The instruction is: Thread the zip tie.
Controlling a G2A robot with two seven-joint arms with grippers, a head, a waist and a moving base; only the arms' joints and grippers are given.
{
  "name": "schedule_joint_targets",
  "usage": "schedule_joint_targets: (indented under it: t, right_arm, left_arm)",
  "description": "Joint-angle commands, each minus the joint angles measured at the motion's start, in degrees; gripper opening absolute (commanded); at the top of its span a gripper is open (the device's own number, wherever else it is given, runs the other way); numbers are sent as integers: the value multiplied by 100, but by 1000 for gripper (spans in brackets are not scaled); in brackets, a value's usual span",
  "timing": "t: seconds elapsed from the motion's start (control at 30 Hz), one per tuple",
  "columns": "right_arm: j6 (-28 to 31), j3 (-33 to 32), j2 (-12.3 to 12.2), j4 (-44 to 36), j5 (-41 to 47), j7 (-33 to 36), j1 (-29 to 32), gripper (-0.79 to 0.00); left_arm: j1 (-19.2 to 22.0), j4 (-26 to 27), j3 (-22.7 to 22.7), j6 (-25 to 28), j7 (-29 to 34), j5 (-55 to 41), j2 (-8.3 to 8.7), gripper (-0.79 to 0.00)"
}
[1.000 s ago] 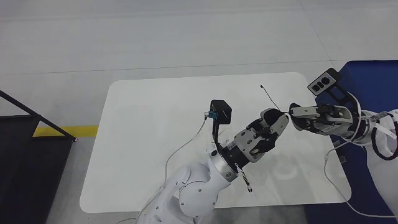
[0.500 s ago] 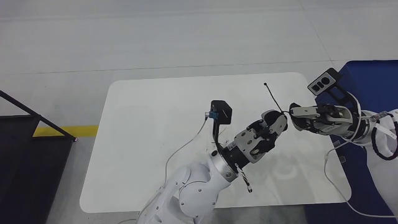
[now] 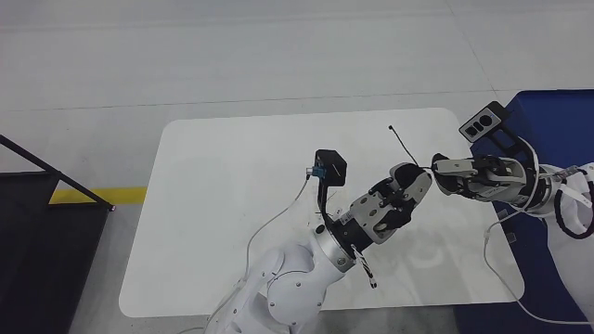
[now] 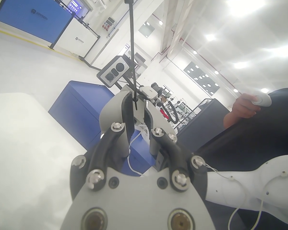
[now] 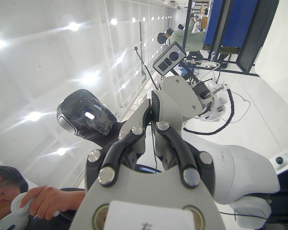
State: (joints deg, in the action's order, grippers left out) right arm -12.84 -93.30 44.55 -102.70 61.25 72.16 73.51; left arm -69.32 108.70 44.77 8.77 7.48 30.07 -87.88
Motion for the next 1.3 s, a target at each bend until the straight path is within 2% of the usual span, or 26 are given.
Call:
schedule_joint_targets:
  t: [0.0,0.07,0.53,0.63,1.27]
  right_arm:
    - [0,0,0,0,0,0,0,-785]
    - [0,0,0,0,0,0,0,-785]
    - [0,8,3,-10,14,-26,9,-785]
    - [-70,11,20,-135,115,-208,54,-785]
    - [-499,-340,68,-215,806,-305,-56,-785]
  left_arm:
    - [0,-9,5,7,8,0,-3,-760]
    - [6,-25,11,14,-4,-1,-8,-785]
    - [-4,-53,2,39,3,83,-33,-785]
    - [-14,-80,4,54,-5,144,-34,-785]
    - [-114,-322,-25,53,-86,870,-24,-785]
